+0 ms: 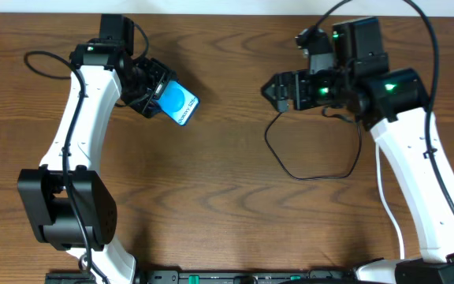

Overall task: Plug charger to phone and switch on socket
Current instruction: 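Lift the phone with the left gripper toward the right gripper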

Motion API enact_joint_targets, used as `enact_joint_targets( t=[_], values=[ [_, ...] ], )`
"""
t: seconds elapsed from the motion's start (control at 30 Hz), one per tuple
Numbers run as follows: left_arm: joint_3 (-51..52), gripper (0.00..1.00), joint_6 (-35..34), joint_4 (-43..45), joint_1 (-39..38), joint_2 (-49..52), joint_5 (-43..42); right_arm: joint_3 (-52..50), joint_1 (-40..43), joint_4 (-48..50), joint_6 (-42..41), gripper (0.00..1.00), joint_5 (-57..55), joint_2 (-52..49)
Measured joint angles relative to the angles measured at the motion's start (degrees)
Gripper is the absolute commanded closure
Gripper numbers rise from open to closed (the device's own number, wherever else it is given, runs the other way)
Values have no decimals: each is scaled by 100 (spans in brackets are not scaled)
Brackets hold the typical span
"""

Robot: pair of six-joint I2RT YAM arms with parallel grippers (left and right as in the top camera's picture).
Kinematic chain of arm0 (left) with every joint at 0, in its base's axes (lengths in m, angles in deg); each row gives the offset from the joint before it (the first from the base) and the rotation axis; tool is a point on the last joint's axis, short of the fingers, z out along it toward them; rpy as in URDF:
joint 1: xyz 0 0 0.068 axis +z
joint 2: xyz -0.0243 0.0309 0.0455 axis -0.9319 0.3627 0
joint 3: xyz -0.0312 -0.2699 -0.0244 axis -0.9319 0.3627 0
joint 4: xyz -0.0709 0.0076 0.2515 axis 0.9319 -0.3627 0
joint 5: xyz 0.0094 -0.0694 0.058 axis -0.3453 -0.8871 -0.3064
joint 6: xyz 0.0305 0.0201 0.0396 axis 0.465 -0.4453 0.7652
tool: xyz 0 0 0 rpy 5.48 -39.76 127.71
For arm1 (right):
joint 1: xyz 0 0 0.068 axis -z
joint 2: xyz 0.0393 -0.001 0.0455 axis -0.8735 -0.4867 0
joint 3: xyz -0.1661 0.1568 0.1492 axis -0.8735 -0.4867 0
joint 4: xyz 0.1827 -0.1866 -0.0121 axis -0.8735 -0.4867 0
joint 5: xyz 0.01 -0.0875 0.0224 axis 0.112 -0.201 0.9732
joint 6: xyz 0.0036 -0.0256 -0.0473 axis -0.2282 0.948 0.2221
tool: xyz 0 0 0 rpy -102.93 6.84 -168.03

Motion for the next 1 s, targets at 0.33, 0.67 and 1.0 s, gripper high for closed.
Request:
enact_joint_targets(
  t=[0.33, 0.67, 1.0],
  values=[
    [0, 93, -868, 0, -2, 0, -966, -2, -684, 612, -529, 8, 68, -525],
    [0, 93, -1342, 0, -2, 0, -1106, -2, -1266, 1491, -994, 29, 20, -1095],
    [0, 93, -1755, 2, -2, 0, -1108, -2, -1727, 2037, -1593, 46, -466, -1532]
  ],
)
